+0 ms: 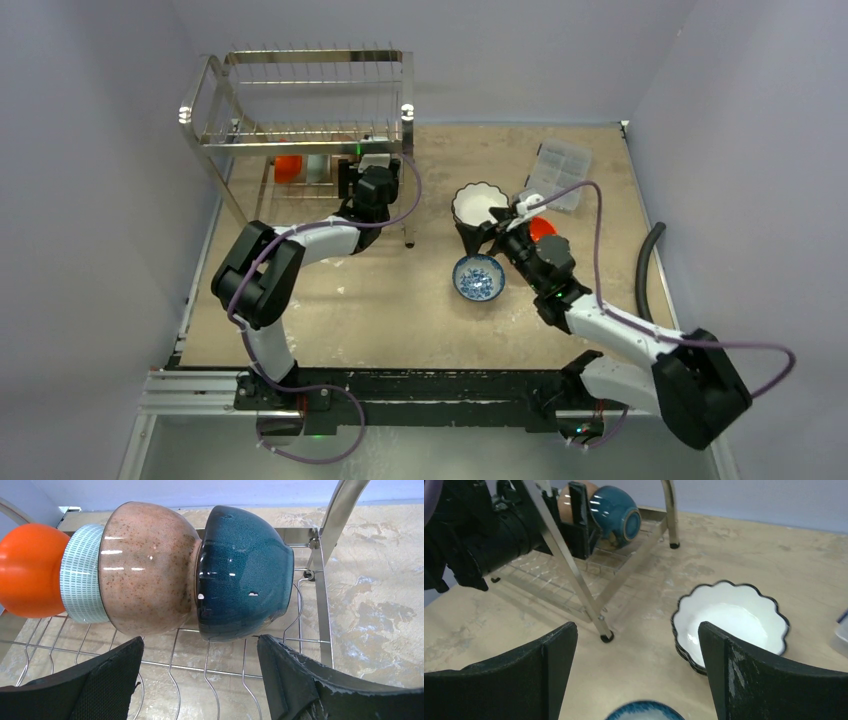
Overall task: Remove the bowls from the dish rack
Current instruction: Pick up the bowl from the dish rack.
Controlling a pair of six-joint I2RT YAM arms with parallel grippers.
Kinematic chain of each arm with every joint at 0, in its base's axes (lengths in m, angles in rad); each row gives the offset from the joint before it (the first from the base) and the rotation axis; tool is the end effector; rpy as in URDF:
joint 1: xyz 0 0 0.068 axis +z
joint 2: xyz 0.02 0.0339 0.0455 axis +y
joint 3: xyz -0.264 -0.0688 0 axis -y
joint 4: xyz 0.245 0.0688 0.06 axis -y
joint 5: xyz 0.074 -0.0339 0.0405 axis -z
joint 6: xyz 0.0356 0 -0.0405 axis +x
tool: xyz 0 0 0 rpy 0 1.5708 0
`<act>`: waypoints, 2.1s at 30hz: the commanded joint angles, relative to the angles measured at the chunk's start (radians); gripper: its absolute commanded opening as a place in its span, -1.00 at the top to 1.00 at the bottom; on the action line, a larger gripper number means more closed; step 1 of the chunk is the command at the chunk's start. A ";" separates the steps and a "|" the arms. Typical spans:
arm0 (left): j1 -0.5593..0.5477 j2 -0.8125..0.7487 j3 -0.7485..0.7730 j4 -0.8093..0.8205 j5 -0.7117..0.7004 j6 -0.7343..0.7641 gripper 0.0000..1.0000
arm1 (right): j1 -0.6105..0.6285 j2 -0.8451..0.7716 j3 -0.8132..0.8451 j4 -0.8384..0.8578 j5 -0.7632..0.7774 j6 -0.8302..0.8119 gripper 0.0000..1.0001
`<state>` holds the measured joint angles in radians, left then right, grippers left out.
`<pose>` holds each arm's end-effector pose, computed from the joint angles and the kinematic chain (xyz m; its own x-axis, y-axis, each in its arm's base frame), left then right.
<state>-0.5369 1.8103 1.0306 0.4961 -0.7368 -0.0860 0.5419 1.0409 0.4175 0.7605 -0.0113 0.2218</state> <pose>0.3520 -0.1817 0.2123 -0.2245 0.0596 -0.9727 -0.1955 0.9751 0.1049 0.1960 0.1185 0.2620 -0.0013 0.2559 -0.9667 -0.5382 0.8146 0.2164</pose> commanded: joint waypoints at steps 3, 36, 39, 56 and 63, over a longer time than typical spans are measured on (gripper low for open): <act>0.009 -0.018 0.043 -0.019 0.004 -0.002 -0.67 | 0.146 0.234 0.024 0.578 0.139 -0.124 -0.85; 0.033 -0.048 0.049 -0.045 0.114 0.025 -0.67 | -0.097 0.946 0.607 0.784 -1.084 -0.128 -0.58; 0.034 -0.042 0.057 -0.046 0.122 0.020 -0.66 | -0.106 0.980 0.666 0.758 -1.149 -0.117 -0.49; 0.032 -0.004 0.087 -0.019 0.143 0.030 -0.66 | -0.125 1.213 0.875 1.118 -1.322 0.337 0.20; 0.032 0.027 0.098 0.016 0.146 0.026 -0.66 | -0.135 1.280 0.943 1.304 -1.356 0.550 0.59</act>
<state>-0.5106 1.8149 1.0756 0.4530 -0.6056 -0.0666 0.4194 2.3215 1.3170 1.5444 -1.3365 0.6277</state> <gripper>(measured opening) 0.832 0.261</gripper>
